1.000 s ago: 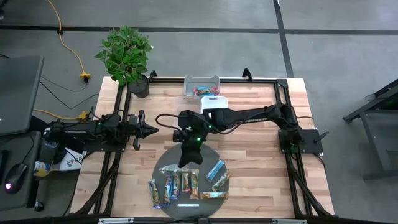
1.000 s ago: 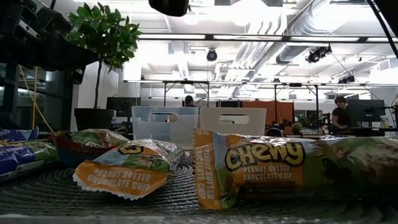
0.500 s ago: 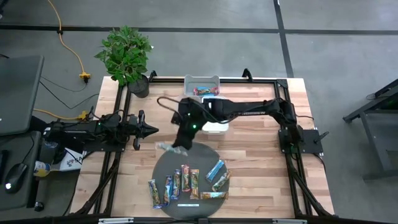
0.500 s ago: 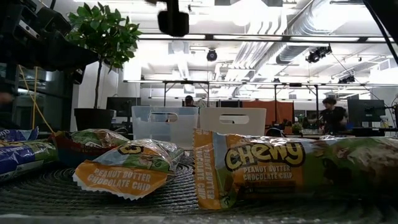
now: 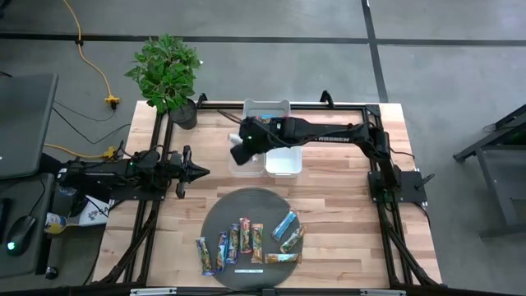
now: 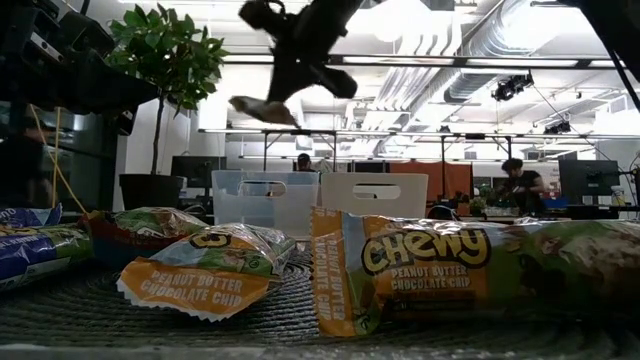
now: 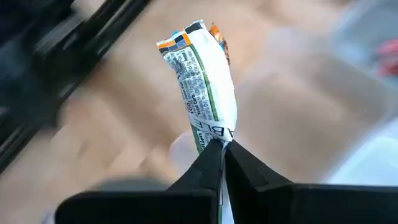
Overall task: Pick and place Granola Bars by type
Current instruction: Put the yellow granola bar into the transparent bin
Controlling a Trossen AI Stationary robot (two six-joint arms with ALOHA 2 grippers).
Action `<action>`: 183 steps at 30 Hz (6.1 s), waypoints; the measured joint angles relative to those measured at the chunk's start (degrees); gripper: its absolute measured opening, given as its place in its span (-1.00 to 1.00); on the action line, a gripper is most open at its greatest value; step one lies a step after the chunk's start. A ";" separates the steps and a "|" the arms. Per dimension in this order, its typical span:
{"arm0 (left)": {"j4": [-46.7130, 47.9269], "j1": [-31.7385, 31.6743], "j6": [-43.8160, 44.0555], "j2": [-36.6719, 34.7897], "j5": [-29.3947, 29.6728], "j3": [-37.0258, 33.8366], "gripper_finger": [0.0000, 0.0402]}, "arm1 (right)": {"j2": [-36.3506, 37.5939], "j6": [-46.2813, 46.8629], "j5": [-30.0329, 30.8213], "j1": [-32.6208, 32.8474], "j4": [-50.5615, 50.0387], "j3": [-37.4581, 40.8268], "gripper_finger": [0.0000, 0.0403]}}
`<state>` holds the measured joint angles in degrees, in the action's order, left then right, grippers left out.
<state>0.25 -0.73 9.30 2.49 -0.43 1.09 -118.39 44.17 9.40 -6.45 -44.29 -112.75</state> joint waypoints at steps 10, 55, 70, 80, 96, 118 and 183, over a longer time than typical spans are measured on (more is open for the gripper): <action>0.00 0.00 0.01 -0.01 0.00 0.01 -1.00 | -0.02 19.64 12.93 0.55 7.89 5.40 -1.00; 0.00 0.00 0.01 0.00 0.01 -0.01 -1.00 | -0.04 33.25 17.04 2.35 25.66 24.13 -1.00; 0.00 0.01 0.00 0.00 0.01 0.00 -1.00 | -0.04 31.82 15.92 2.35 25.77 24.13 -0.43; 0.00 0.01 0.00 0.00 -0.01 0.00 -1.00 | 2.73 15.66 15.01 2.32 31.07 24.13 -0.07; -0.02 0.02 0.01 0.01 -0.03 0.00 -1.00 | 21.88 -28.29 -11.17 6.45 18.26 24.09 -0.14; -0.02 0.02 0.00 0.01 -0.02 0.00 -1.00 | 14.34 -66.35 -5.39 23.83 -7.86 24.09 -0.06; -0.02 0.00 0.01 0.01 -0.02 -0.01 -1.00 | -3.28 -52.51 -9.19 27.84 -2.14 24.13 -0.58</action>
<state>0.23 -0.72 9.31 2.50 -0.45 1.08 -121.67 -8.34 0.21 21.39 -46.44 -88.62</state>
